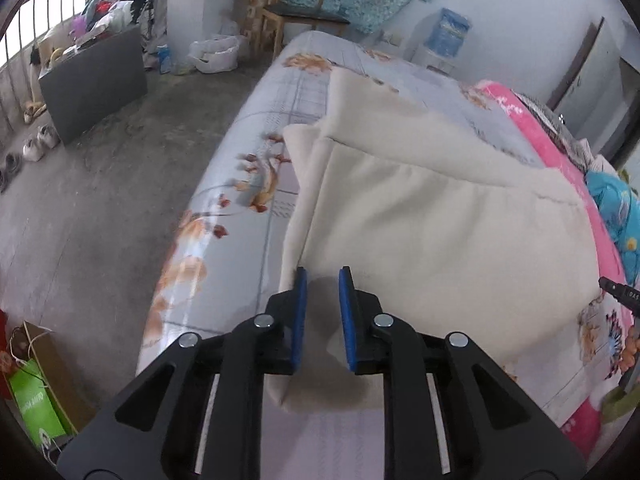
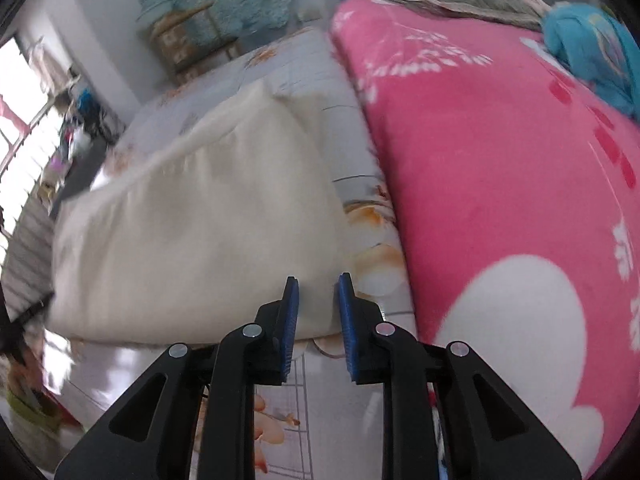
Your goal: Fold large clothes
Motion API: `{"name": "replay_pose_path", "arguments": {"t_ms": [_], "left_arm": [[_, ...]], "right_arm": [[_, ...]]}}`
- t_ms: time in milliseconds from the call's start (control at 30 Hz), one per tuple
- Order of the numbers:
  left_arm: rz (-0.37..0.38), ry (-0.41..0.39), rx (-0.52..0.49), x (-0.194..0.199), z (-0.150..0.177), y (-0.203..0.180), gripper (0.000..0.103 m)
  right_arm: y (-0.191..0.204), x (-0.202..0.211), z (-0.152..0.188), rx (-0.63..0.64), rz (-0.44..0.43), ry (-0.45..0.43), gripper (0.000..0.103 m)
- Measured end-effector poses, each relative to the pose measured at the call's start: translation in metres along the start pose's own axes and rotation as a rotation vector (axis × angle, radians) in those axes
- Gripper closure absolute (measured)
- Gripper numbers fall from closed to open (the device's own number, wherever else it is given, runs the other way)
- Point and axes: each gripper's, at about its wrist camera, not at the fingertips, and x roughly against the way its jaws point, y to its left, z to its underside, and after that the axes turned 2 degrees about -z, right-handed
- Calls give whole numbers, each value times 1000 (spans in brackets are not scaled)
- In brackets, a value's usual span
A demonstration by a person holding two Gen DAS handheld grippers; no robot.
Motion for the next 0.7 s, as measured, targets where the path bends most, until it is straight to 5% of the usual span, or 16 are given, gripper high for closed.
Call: {"name": "replay_pose_path", "arguments": {"t_ms": [100,200,300,367,567,700], "left_arm": [[6,-47,-21,21,4,-4,85],[83,-75,-56,37,13,-19,76],[124,-30,-93,29,23,-38,59],[82,31,-116,12,29,-49,42],[2,9,-122,26,31,-64,33],[-20,-48,-156,58,39,-77,20]], "right_arm": [[12,16,2,44,110,-26,83],[30,32,14,87,26,-73,82],[47,21,26,163,40,-53,72],[45,0,30,154,58,-2,65],[57,10,38,114,116,-2,60],[79,37,53,137,97,-59,39]]}}
